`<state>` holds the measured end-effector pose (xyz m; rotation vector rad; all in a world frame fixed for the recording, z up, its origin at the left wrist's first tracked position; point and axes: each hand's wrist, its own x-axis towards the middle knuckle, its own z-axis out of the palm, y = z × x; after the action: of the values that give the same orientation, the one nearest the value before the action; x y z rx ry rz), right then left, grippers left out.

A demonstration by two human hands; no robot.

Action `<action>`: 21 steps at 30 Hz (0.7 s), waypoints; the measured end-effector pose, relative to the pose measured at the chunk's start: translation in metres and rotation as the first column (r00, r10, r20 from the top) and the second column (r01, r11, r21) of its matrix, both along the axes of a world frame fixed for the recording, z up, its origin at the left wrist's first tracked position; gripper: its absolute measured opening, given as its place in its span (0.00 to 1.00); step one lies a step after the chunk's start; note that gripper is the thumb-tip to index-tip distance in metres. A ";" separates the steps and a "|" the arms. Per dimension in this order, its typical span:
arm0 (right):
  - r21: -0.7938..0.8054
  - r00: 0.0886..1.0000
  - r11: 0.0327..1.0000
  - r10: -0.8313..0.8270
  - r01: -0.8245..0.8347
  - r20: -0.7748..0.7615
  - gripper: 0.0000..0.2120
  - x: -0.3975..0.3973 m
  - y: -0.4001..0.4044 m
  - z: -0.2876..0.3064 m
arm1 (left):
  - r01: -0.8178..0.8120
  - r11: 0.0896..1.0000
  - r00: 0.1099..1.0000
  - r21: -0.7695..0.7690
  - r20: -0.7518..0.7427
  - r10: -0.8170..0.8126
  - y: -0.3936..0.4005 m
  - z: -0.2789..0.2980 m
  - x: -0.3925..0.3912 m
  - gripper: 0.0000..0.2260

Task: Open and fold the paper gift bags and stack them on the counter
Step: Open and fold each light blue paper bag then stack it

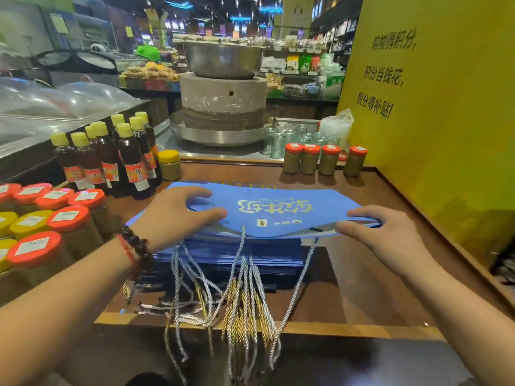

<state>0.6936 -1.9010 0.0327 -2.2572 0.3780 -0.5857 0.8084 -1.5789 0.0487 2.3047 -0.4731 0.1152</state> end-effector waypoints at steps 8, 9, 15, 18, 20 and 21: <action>-0.142 0.981 0.972 -0.195 0.189 -0.026 0.19 -0.053 -0.069 0.055 | 0.217 0.975 0.972 0.045 0.084 -0.220 -0.078 0.021 -0.015 0.18; -0.156 0.979 0.969 -0.202 0.194 -0.040 0.19 -0.057 -0.075 0.062 | 0.218 0.969 0.964 0.112 0.130 -0.232 -0.090 0.030 -0.018 0.17; -0.289 0.942 0.941 -0.245 0.174 -0.230 0.25 -0.079 -0.106 0.103 | 0.056 0.875 0.862 0.481 0.419 -0.286 -0.149 0.084 -0.035 0.16; -0.323 0.913 0.930 -0.275 0.174 -0.301 0.32 -0.082 -0.124 0.122 | 0.134 0.857 0.848 0.498 0.390 -0.359 -0.170 0.102 -0.038 0.19; -0.354 0.890 0.925 -0.271 0.136 -0.368 0.31 -0.082 -0.134 0.134 | 0.209 0.834 0.859 0.511 0.312 -0.406 -0.179 0.113 -0.040 0.20; -0.369 0.876 0.923 -0.264 0.108 -0.403 0.31 -0.083 -0.137 0.140 | 0.242 0.833 0.865 0.497 0.278 -0.418 -0.184 0.117 -0.038 0.20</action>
<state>0.6109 -2.0384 0.1725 -2.7081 0.7885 -0.2258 0.7700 -1.7629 0.1658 2.6066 -1.2142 0.3066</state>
